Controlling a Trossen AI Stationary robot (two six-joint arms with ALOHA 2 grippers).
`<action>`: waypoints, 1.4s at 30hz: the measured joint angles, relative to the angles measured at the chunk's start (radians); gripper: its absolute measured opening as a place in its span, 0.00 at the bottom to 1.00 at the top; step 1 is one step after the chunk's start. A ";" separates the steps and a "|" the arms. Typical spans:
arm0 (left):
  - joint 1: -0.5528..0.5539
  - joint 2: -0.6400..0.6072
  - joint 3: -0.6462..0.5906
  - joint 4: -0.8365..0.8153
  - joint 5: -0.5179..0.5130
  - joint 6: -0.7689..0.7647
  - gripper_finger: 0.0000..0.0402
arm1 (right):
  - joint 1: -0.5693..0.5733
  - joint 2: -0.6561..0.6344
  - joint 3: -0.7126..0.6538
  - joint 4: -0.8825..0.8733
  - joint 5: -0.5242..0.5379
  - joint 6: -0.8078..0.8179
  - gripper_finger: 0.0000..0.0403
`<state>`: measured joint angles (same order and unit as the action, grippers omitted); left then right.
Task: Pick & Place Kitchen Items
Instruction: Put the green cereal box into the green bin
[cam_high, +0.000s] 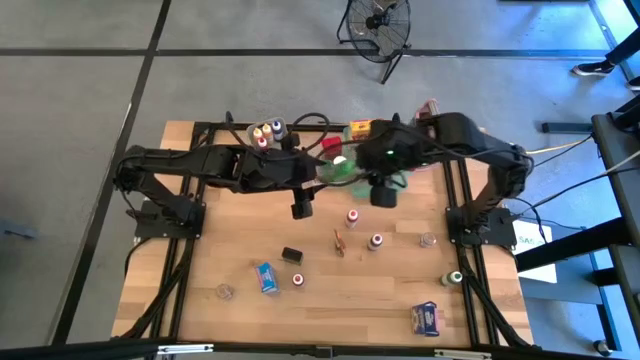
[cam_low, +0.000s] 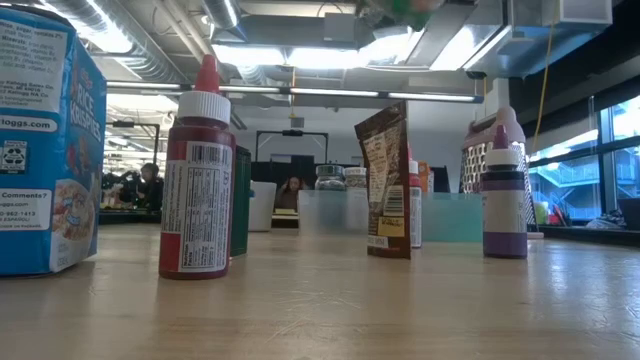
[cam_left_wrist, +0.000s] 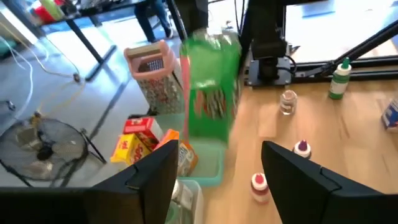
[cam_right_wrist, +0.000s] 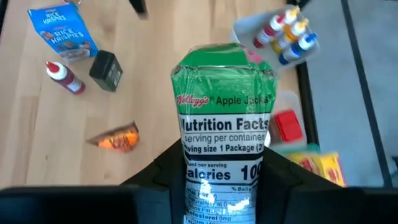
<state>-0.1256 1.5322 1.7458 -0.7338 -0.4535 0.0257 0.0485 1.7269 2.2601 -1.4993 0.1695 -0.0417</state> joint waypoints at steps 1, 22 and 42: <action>-0.005 -0.004 0.000 -0.003 -0.005 0.005 0.56 | 0.003 -0.017 0.000 -0.019 0.009 0.013 0.32; -0.022 -0.017 0.000 -0.303 0.002 -0.210 0.55 | 0.098 -0.813 -0.356 0.005 0.056 0.300 0.32; -0.105 -0.016 -0.001 -0.466 0.024 -0.237 0.54 | 0.076 -1.535 -1.937 1.485 -0.060 0.149 0.32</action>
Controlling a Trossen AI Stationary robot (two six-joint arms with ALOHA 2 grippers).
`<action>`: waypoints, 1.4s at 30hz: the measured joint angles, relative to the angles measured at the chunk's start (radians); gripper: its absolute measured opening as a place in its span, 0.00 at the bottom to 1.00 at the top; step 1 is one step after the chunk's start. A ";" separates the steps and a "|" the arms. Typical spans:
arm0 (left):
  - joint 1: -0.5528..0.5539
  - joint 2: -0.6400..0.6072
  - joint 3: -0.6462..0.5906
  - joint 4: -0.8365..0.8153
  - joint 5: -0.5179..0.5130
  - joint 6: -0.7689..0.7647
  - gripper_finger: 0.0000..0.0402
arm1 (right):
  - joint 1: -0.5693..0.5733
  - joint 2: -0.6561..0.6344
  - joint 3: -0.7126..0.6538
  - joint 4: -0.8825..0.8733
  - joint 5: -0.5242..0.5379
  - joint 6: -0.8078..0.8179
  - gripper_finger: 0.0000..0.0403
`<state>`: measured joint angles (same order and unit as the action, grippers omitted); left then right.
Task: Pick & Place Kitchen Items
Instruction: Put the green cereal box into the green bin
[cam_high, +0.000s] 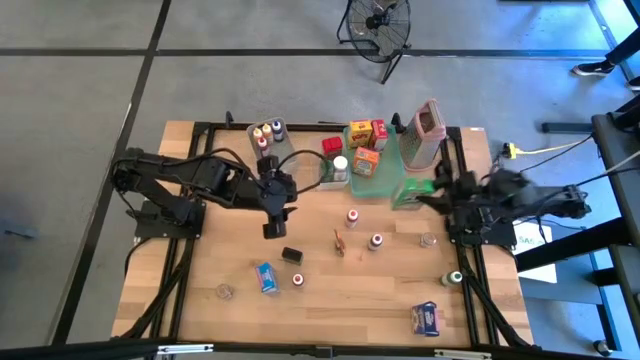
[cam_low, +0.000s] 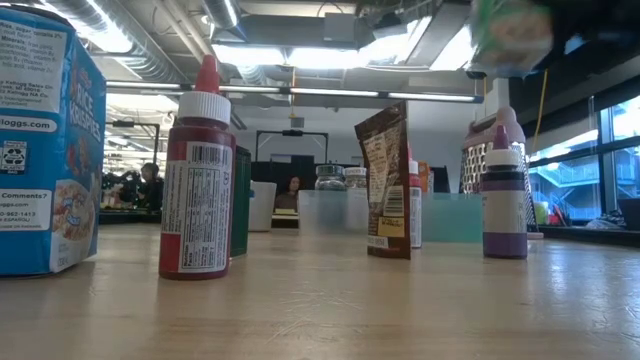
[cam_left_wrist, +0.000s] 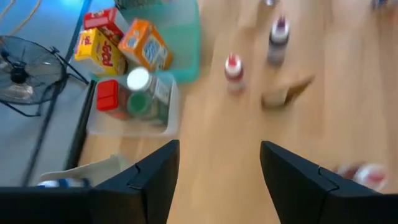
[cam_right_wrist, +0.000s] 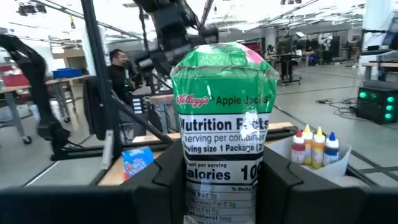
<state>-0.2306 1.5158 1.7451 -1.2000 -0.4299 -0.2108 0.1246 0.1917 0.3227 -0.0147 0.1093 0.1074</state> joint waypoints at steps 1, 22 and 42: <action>0.007 0.000 0.000 -0.023 0.002 0.033 0.54 | -0.010 0.009 -0.046 0.065 0.001 0.001 0.32; 0.475 -0.242 -0.112 -0.099 0.357 0.616 0.53 | -0.463 0.514 -0.283 0.814 -0.170 0.140 0.32; 0.759 -0.256 -0.251 0.071 0.613 0.714 0.53 | -0.699 0.923 -0.198 0.759 -0.277 0.054 0.32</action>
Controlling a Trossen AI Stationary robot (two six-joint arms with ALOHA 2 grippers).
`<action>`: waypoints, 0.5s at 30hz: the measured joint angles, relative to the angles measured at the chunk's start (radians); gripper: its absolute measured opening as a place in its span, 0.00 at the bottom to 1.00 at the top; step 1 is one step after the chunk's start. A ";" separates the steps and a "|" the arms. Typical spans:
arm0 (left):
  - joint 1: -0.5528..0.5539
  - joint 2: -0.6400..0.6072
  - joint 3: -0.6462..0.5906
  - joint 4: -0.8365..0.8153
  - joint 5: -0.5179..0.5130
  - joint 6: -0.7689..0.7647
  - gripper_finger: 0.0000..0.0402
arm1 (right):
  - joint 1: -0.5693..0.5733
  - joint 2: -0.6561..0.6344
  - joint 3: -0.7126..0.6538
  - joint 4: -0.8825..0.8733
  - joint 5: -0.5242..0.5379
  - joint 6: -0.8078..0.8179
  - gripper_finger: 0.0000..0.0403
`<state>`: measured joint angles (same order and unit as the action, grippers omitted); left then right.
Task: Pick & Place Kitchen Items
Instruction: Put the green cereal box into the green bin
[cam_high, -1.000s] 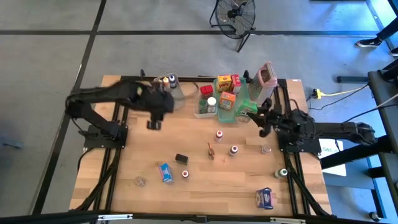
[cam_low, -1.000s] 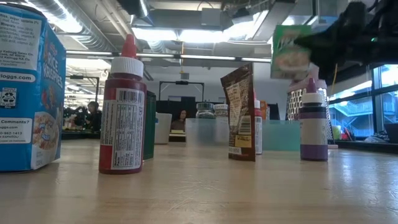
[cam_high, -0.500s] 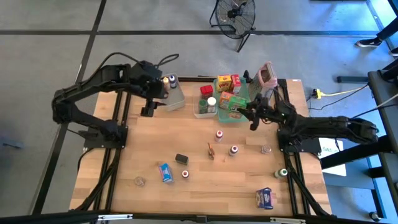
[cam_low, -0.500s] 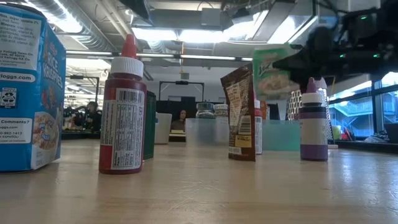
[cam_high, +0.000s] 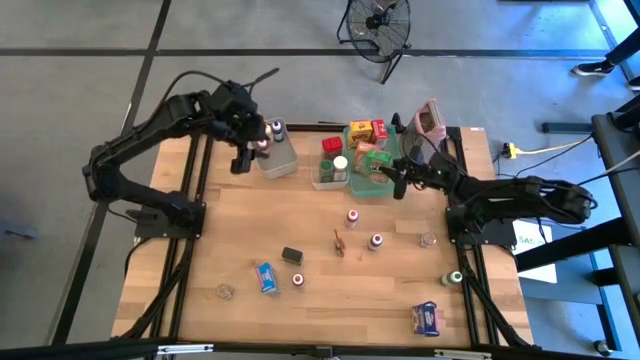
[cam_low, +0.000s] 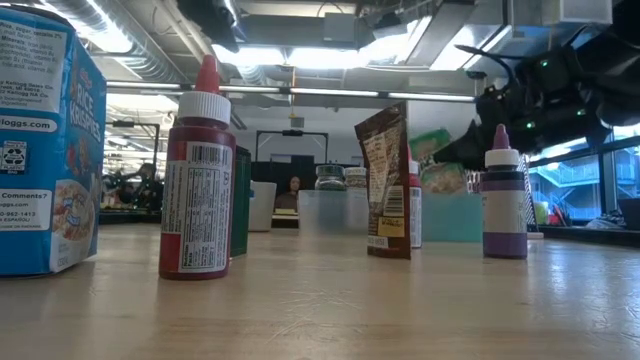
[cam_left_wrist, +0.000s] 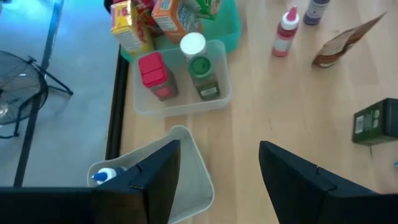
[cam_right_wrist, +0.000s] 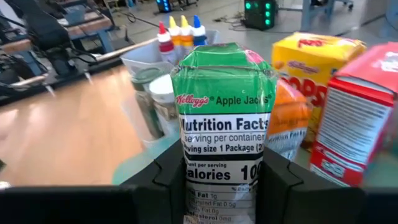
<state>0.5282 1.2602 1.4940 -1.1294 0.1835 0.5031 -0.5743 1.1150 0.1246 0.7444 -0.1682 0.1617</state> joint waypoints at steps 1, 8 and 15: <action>0.005 0.000 0.000 0.000 0.001 0.000 0.53 | -0.008 0.006 0.000 0.000 -0.001 -0.008 0.32; 0.013 0.000 0.000 0.009 0.002 0.008 0.53 | -0.048 0.032 0.000 0.004 -0.116 -0.005 0.32; 0.013 0.000 0.000 0.012 0.002 0.008 0.53 | -0.047 0.037 0.000 0.007 -0.120 -0.013 0.32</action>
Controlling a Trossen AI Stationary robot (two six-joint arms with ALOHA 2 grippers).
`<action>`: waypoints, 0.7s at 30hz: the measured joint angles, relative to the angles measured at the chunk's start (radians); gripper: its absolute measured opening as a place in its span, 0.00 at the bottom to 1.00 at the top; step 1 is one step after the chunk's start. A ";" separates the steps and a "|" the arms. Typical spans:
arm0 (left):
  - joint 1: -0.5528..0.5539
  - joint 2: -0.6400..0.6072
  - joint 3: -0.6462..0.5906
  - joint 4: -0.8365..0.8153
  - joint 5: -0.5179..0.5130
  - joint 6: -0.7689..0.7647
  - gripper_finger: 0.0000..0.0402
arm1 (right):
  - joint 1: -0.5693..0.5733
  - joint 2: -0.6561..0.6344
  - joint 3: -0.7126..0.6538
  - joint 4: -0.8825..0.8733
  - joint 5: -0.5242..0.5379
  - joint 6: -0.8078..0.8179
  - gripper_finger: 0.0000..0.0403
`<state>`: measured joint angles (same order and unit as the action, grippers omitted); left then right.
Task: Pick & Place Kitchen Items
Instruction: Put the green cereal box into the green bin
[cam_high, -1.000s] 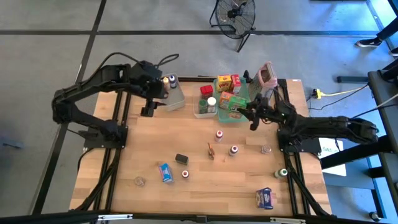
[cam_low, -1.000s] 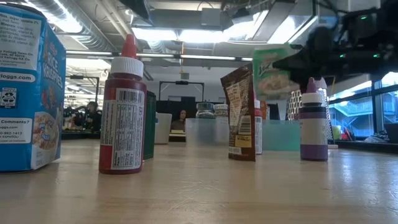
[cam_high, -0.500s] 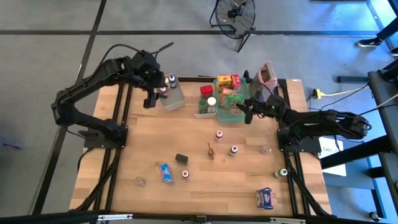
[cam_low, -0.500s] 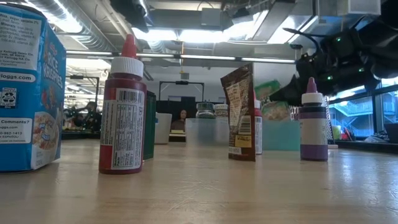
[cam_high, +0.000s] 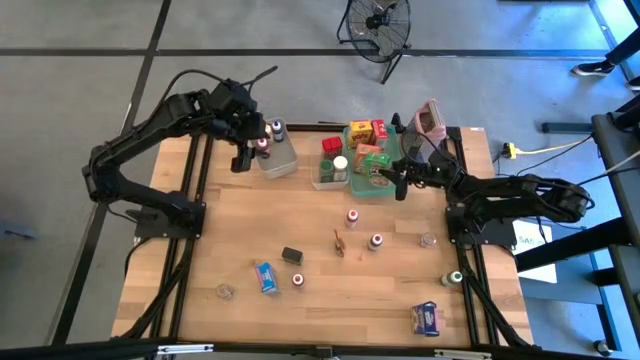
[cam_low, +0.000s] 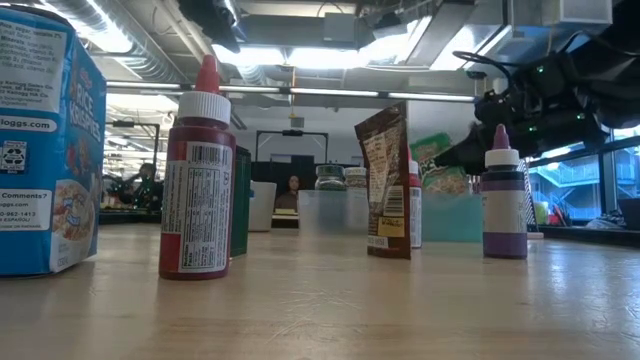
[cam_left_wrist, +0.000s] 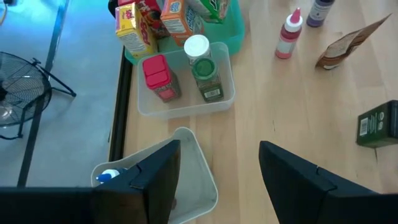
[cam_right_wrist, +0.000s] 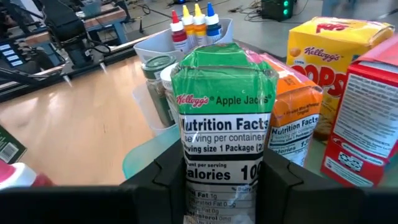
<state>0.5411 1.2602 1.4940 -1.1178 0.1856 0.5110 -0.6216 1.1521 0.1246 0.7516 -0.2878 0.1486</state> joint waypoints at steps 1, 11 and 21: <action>0.000 0.000 0.000 0.000 0.000 0.000 0.53 | 0.000 0.005 0.000 0.000 -0.001 -0.001 0.32; -0.001 0.000 0.000 0.000 0.025 -0.001 0.53 | 0.000 0.134 0.000 0.144 -0.013 -0.031 0.32; -0.001 0.000 0.000 0.000 0.026 -0.001 0.53 | 0.000 0.314 0.096 0.195 -0.051 -0.077 0.32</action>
<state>0.5404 1.2602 1.4940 -1.1176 0.2115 0.5098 -0.6212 1.4659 0.2203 0.9467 -0.3391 0.0719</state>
